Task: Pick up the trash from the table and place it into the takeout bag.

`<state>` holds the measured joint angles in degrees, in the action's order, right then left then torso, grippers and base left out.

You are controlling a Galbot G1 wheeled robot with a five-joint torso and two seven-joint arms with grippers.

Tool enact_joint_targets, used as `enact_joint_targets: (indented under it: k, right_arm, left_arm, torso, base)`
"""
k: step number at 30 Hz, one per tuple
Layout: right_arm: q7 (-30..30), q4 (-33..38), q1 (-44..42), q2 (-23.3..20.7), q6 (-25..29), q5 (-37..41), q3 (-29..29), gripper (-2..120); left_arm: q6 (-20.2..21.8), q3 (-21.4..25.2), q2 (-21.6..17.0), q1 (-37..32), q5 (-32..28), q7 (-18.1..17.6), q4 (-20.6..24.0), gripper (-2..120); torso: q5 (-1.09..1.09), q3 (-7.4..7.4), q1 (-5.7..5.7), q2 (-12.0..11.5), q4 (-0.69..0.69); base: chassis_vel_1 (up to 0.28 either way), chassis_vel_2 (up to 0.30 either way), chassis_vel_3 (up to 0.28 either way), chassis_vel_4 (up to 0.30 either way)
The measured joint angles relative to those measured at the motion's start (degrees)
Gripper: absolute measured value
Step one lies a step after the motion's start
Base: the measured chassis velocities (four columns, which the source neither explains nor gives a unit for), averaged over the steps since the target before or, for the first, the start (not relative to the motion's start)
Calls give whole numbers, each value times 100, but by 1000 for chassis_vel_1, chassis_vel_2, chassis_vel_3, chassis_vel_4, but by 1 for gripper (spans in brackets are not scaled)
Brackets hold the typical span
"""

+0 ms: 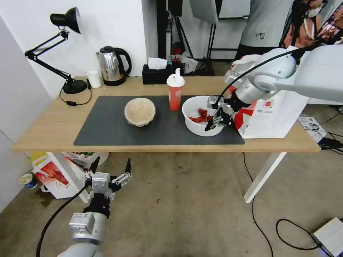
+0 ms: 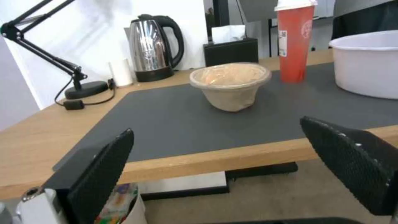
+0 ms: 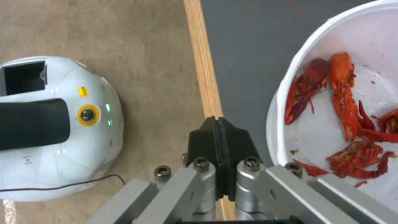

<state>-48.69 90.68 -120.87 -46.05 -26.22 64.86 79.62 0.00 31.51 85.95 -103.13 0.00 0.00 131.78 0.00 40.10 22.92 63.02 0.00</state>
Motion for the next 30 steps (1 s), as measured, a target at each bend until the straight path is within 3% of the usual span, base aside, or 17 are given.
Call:
enact_joint_targets:
  k: [12,21,25,28,30]
  right_arm:
    - [54,41,183,12,51,57,-45,1]
    - [46,13,397,-38,41,177,-114,35]
    - [46,25,473,-27,38,194,-154,43]
    - [43,89,665,-8,23,261,-265,62]
    - [42,106,721,-7,22,279,-297,65]
  left_arm:
    - [0,0,0,0,0,0,0,100]
    - [0,0,0,0,0,0,0,100]
    - [0,0,0,0,0,0,0,100]
    - [0,0,0,0,0,0,0,100]
    - [0,0,0,0,0,0,0,100]
  torso:
    - [0,0,0,0,0]
    - [-1,0,0,0,0]
    - [0,0,0,0,0]
    - [0,0,0,0,0]
    - [0,0,0,0,0]
  base:
    - [0,0,0,0]
    - [0,0,0,0]
    - [0,0,0,0]
    - [0,0,0,0]
    - [0,0,0,0]
